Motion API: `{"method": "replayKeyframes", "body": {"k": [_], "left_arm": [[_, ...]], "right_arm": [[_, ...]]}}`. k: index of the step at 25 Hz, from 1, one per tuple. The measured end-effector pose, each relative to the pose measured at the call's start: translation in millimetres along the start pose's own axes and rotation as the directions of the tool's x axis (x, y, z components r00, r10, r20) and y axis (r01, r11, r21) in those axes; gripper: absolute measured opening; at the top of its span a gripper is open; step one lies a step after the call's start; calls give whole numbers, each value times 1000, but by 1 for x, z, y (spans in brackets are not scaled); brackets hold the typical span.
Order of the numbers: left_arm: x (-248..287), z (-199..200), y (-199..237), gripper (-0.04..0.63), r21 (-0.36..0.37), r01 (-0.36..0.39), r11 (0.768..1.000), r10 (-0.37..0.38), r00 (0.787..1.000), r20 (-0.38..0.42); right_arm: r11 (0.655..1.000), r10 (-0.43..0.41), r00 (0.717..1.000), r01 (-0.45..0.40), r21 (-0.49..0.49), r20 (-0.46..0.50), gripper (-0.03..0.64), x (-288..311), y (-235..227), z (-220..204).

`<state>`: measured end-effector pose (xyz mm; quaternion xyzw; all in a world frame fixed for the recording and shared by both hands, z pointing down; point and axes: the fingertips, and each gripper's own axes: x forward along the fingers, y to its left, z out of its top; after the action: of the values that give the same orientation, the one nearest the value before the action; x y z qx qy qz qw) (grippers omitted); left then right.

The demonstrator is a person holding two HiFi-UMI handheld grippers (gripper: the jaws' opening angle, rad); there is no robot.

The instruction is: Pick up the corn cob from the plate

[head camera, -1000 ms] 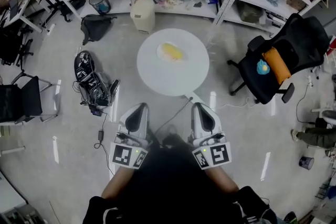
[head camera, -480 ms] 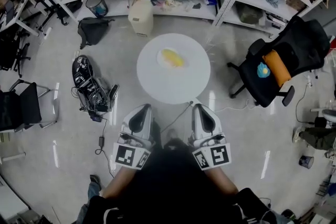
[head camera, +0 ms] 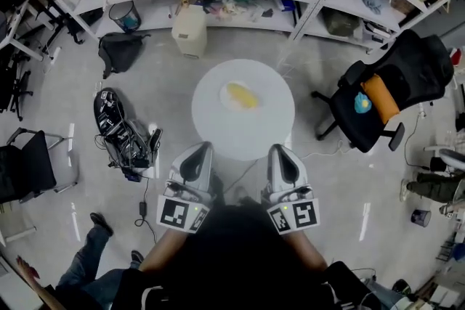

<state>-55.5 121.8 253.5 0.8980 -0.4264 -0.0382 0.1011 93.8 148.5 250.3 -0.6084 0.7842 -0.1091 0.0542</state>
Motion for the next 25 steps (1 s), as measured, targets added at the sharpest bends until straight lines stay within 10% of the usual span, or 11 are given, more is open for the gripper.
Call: {"method": "replayKeyframes", "body": {"k": [25], "left_arm": [[57, -2, 82, 3, -55, 132, 990, -135, 990, -49]], "right_arm": [[987, -163, 987, 163, -7, -2, 9, 87, -2, -5]]}}
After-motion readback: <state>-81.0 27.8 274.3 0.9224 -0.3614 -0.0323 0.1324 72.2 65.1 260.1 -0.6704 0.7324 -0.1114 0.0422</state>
